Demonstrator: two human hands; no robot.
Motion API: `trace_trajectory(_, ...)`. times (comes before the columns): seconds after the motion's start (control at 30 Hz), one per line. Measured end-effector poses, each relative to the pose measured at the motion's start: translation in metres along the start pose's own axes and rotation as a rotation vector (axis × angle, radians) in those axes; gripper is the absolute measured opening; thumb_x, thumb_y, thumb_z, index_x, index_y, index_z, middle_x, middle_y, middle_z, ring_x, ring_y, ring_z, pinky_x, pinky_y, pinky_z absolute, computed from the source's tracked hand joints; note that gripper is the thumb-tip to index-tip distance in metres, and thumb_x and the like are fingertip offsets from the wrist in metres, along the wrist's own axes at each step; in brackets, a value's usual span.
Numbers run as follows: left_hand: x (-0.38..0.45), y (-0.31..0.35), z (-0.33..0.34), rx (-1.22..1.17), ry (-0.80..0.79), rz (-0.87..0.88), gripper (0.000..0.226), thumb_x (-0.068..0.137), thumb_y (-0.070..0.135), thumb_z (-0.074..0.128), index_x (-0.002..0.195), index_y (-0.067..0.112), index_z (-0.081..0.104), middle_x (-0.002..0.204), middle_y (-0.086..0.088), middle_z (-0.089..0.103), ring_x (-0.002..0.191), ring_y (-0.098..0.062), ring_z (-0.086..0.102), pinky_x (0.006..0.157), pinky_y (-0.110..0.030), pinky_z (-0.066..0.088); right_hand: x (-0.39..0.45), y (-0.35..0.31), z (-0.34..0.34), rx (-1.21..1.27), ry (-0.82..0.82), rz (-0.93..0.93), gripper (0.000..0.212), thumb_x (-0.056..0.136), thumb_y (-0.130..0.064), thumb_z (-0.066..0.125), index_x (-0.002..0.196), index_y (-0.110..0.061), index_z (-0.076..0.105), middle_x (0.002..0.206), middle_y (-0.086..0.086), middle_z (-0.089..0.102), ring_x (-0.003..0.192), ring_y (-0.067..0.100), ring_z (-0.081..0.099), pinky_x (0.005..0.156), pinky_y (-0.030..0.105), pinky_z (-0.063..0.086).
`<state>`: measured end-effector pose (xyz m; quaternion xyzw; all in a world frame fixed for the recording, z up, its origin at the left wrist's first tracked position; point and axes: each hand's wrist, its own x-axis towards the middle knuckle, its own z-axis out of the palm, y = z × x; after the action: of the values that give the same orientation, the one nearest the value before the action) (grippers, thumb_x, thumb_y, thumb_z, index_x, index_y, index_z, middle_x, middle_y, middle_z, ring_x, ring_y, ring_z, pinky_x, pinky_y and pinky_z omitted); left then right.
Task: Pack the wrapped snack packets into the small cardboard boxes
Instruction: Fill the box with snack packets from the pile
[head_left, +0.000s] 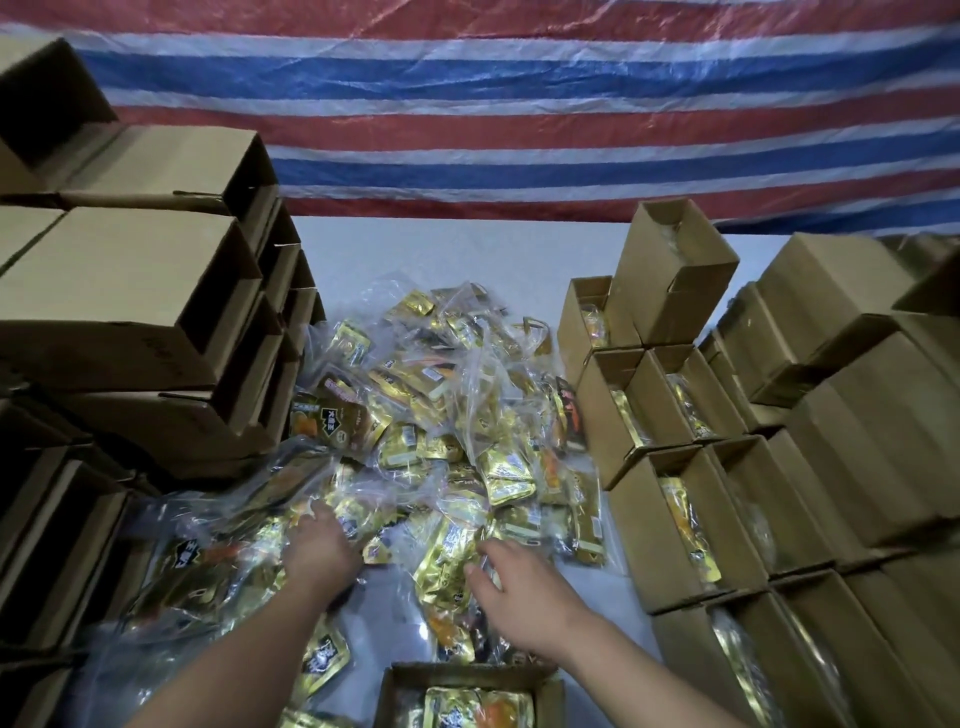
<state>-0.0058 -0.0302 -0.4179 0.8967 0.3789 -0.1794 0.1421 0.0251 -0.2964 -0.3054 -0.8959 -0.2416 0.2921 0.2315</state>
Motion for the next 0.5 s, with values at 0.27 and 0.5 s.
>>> trace_trajectory(0.27, -0.046, -0.006, -0.068, -0.525, -0.010, 0.130, 0.018, 0.071, 0.022, 0.076, 0.082, 0.014, 0.065, 0.057, -0.002, 0.065, 0.042, -0.011, 0.056, 0.043, -0.027, 0.045, 0.019, -0.022, -0.015, 0.229, 0.046, 0.040, 0.031, 0.101, -0.050, 0.041, 0.110, -0.028, 0.061, 0.100, -0.011, 0.062, 0.088, 0.005, 0.059, 0.083, 0.031, 0.052)
trace_trajectory(0.5, -0.121, 0.036, -0.180, -0.917, 0.052, 0.397, 0.036, 0.075, 0.039, 0.083, 0.088, 0.030, 0.050, 0.067, 0.011, 0.068, 0.053, -0.005, 0.066, 0.043, -0.018, 0.046, 0.031, -0.089, -0.065, 1.125, -0.104, -0.115, 0.073, 0.063, -0.072, 0.074, 0.125, -0.041, 0.052, 0.139, -0.001, 0.056, 0.130, 0.019, 0.052, 0.113, 0.043, 0.037)
